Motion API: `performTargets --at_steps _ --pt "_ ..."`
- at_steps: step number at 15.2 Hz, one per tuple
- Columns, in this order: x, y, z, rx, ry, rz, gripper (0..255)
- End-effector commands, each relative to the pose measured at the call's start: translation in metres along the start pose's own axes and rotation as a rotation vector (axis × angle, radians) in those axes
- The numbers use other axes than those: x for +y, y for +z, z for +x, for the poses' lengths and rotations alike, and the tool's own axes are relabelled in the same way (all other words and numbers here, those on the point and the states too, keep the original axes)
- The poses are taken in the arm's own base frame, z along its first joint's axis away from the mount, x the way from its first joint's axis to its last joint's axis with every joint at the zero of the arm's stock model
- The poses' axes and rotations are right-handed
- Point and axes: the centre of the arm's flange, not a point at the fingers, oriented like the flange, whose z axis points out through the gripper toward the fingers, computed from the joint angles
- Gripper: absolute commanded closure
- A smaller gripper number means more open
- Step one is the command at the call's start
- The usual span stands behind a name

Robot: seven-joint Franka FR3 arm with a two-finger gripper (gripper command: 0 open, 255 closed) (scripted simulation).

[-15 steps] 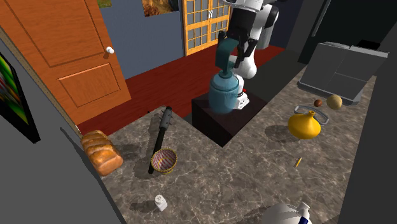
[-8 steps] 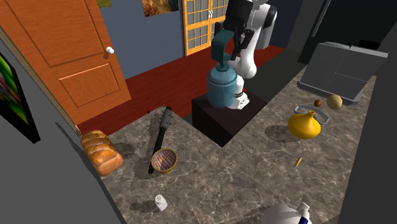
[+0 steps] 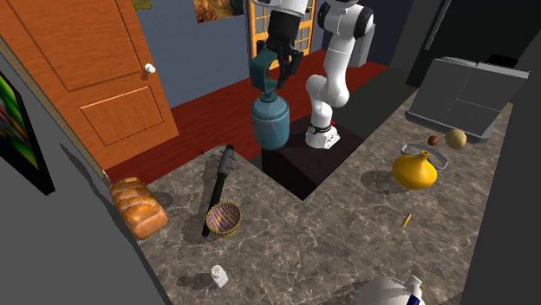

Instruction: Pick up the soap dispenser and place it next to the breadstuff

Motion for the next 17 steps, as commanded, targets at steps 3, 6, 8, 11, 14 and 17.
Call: performTargets --at_steps 3,6,8,11,14,17 --pt "0.045 0.023 0.019 0.002 -0.001 0.000 255" --pt "0.078 0.040 0.032 0.002 -0.001 0.000 255" --pt "0.101 0.051 0.042 0.002 -0.001 0.000 255" --pt "0.134 0.067 0.055 0.002 -0.001 0.000 255" --pt "0.167 0.083 0.069 0.002 -0.001 0.000 255" --pt "0.200 0.100 0.083 0.002 -0.001 0.000 255"
